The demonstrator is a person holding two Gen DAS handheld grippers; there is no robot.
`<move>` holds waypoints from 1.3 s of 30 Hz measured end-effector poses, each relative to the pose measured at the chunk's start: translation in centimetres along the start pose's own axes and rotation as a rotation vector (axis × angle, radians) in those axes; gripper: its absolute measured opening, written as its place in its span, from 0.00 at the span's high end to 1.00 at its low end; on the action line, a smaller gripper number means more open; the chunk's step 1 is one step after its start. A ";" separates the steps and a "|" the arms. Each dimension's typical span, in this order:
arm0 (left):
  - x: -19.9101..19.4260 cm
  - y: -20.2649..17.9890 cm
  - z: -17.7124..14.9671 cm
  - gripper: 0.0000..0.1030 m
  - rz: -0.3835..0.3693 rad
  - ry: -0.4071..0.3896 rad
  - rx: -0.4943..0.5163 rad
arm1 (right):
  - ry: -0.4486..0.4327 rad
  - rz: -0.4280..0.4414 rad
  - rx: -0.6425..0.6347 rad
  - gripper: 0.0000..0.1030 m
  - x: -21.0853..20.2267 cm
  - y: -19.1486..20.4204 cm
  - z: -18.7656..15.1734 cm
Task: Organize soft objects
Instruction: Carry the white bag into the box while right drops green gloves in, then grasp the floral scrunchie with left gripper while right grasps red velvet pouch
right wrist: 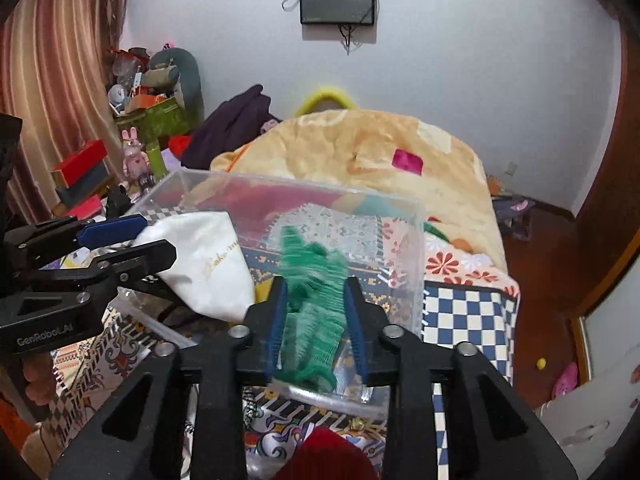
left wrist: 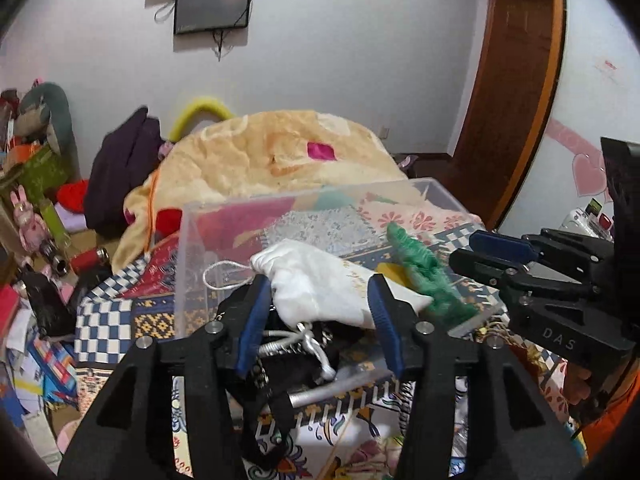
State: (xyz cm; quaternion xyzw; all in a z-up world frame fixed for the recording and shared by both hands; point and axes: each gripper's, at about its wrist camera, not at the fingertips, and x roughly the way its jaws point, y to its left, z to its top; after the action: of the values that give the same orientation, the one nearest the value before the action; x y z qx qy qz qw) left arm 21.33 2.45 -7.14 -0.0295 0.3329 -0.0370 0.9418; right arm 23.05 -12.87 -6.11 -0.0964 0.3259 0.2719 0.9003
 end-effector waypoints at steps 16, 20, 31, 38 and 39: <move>-8.6 -1.1 -2.5 0.28 -0.015 -0.113 0.045 | -0.116 -0.012 -0.004 0.42 -6.2 -0.1 -2.2; -8.6 -1.3 -4.1 0.27 -0.035 -0.083 0.033 | -0.095 -0.027 0.000 0.42 -6.4 0.1 -3.6; -5.1 -2.5 -9.5 0.27 -0.101 0.069 -0.002 | 0.040 -0.013 0.067 0.29 -4.2 -0.7 -8.3; -2.6 -3.7 -11.4 0.27 -0.128 0.150 0.004 | 0.113 0.000 0.130 0.29 -2.1 -1.7 -9.5; -2.4 -3.8 -11.5 0.27 -0.130 0.156 0.001 | 0.114 -0.001 0.134 0.29 -2.0 -1.8 -9.9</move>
State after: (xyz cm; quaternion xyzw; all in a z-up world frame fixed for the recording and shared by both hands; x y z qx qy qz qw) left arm 12.01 -1.44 -14.30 -0.0474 0.4027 -0.1005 0.9086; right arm 17.42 -18.72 -12.46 -0.0514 0.3941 0.2433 0.8848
